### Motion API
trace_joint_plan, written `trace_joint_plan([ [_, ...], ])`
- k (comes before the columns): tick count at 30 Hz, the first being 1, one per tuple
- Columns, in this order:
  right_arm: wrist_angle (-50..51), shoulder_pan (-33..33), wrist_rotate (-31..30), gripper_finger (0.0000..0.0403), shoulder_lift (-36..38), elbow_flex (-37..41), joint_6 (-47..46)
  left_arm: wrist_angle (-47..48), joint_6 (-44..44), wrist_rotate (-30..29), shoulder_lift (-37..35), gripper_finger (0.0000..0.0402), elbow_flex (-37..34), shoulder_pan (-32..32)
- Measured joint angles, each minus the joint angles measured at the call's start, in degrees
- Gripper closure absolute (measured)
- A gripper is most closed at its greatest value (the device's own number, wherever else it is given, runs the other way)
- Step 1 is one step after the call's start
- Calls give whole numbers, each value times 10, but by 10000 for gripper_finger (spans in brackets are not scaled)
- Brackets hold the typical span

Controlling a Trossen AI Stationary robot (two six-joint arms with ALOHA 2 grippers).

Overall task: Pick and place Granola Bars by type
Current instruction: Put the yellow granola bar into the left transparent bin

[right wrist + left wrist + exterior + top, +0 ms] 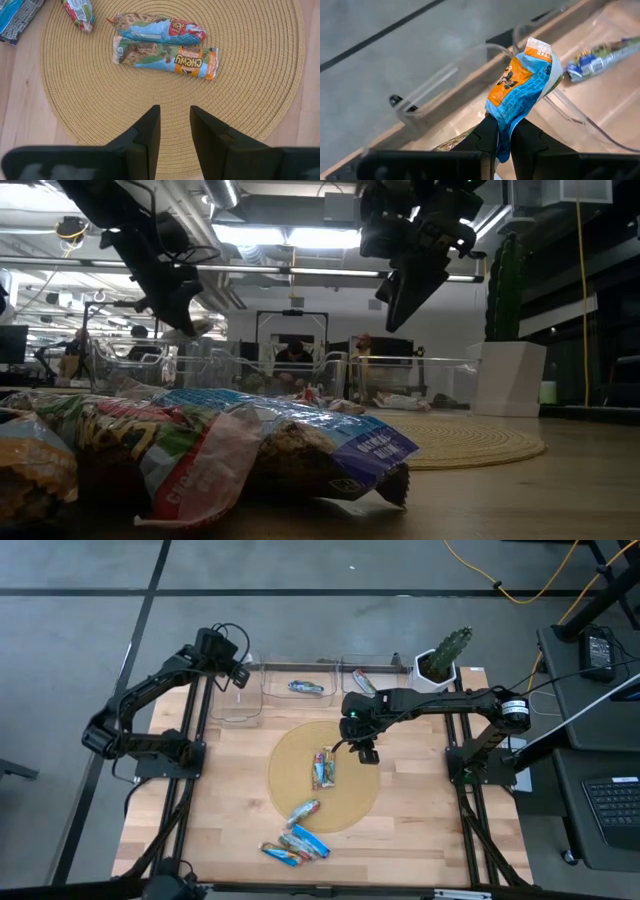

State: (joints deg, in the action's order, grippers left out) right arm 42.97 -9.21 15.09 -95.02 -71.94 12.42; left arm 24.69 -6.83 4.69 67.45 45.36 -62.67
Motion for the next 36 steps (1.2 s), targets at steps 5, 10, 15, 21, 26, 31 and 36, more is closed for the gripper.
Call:
trace_joint_plan([
  [5,-8,0,0,295,0,0,0,11,-3,0,29,371,0,18],
  [10,-13,0,0,295,0,0,0,6,-12,-2,71,371,-9,36],
  [15,-13,0,-1,295,0,0,-2,-18,10,-6,104,371,-45,35],
  [21,-12,0,-1,295,0,0,-2,-36,26,2,112,371,-72,41],
  [26,-12,0,0,295,0,0,-2,-32,30,6,112,371,-75,41],
  [31,-12,0,0,295,0,0,-2,-31,34,9,112,365,-75,41],
  [36,-12,0,0,295,0,0,-2,-27,33,23,112,328,-75,41],
])
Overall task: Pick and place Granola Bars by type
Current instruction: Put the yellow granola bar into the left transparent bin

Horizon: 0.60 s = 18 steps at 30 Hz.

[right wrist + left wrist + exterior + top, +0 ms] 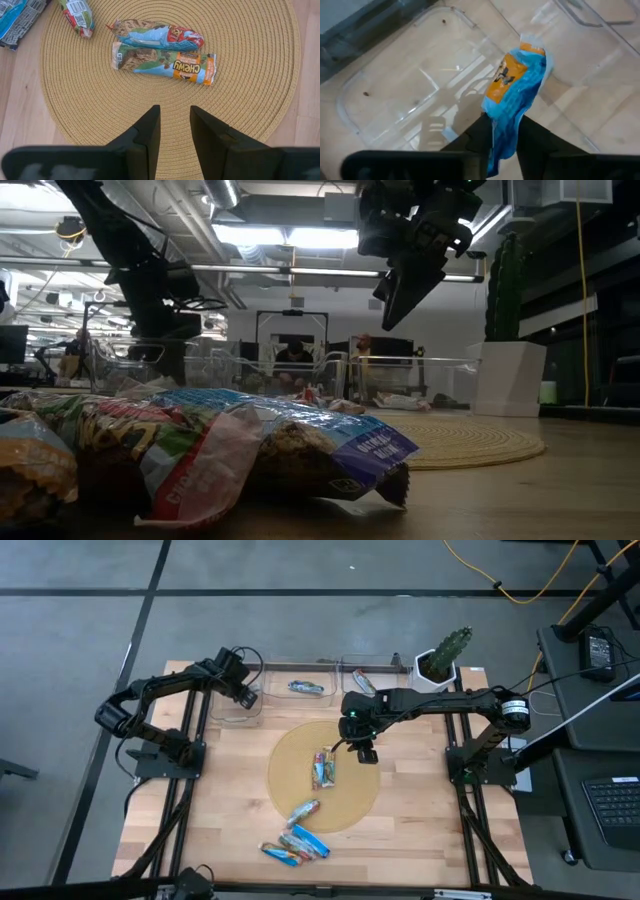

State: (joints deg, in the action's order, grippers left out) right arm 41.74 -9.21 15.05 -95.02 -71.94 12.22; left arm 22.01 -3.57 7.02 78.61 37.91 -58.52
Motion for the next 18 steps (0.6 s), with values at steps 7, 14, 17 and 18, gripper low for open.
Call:
trace_joint_plan([
  [7,0,0,0,295,0,0,0,5,-6,1,-6,253,0,0],
  [14,16,0,1,295,0,0,12,19,7,2,-77,213,0,0],
  [17,32,0,1,295,0,0,33,33,22,5,-131,210,1,0],
  [18,38,0,1,295,0,0,41,39,27,7,-151,210,1,1],
])
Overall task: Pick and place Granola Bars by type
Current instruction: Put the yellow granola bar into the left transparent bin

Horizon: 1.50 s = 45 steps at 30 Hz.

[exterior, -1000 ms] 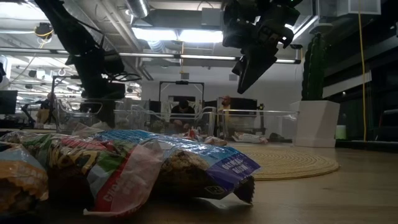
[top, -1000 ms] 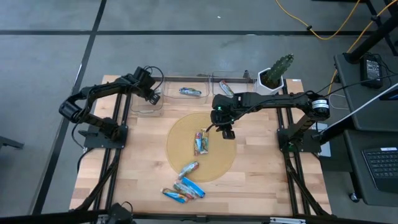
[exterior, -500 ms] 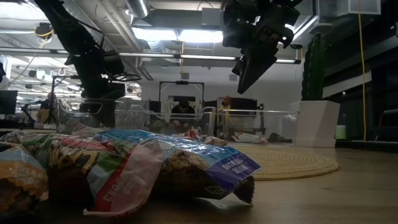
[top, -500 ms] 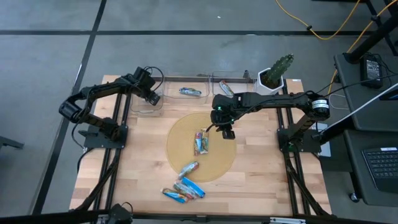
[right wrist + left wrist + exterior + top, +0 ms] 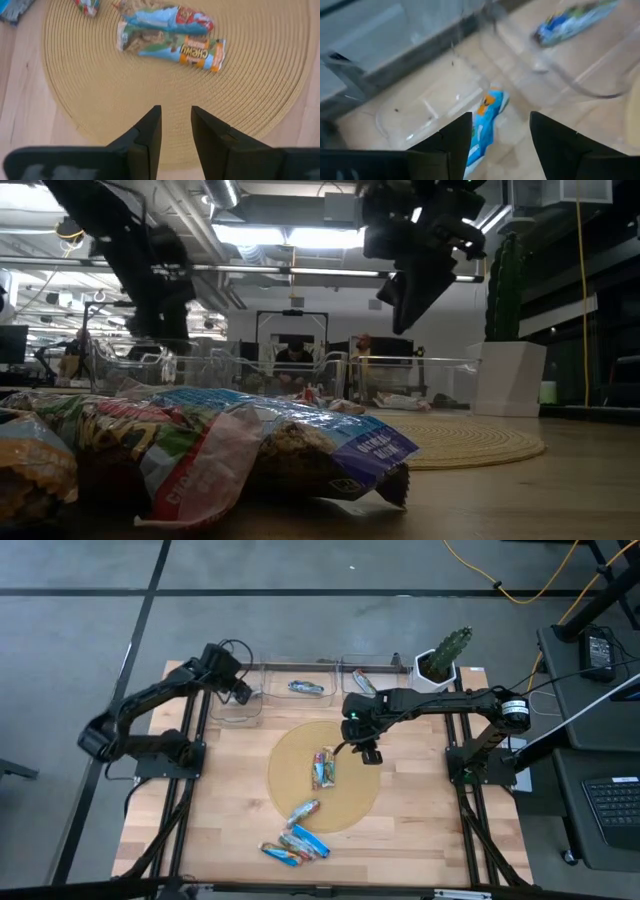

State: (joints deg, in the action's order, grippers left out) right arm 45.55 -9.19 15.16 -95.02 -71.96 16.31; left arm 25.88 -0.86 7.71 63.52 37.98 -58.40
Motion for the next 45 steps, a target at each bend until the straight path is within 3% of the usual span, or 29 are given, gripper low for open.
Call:
trace_joint_plan([
  [11,24,0,-3,295,0,-11,86,27,70,10,-203,216,4,77],
  [16,28,0,-56,294,0,-46,102,28,99,6,-251,216,33,130],
  [22,21,0,-65,280,0,-89,161,27,122,-23,-271,220,73,185],
  [34,9,2,-66,129,-27,-101,276,22,136,-38,-273,220,132,271],
  [45,-21,14,-67,143,-137,-101,412,22,152,-69,-273,220,140,312],
])
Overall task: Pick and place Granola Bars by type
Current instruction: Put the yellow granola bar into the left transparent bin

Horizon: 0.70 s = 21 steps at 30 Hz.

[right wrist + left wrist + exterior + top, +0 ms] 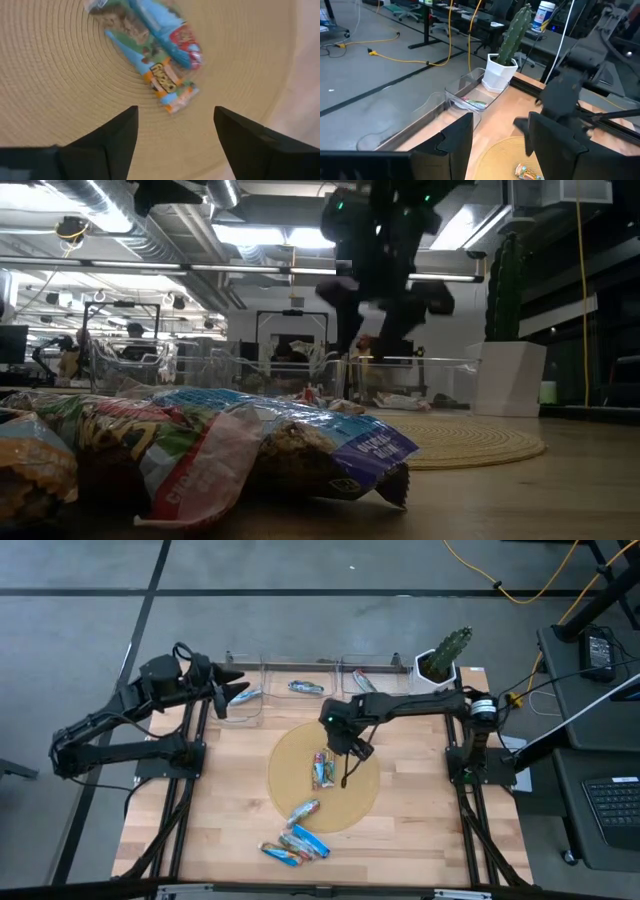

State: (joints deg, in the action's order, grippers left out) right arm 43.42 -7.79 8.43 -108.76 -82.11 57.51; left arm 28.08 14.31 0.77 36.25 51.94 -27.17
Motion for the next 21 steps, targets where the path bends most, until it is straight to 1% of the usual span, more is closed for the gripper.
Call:
trace_joint_plan([
  [5,-13,3,-2,154,-48,0,30,0,2,-13,0,220,0,13],
  [8,-33,5,-34,158,-70,0,32,0,2,-30,0,220,0,20],
  [9,-40,6,-42,159,-73,0,34,0,2,-35,0,220,0,22],
  [14,-59,5,-43,160,-89,0,45,0,2,-55,1,220,0,31],
  [21,-57,6,-41,161,-104,0,46,0,4,-77,1,220,0,41],
])
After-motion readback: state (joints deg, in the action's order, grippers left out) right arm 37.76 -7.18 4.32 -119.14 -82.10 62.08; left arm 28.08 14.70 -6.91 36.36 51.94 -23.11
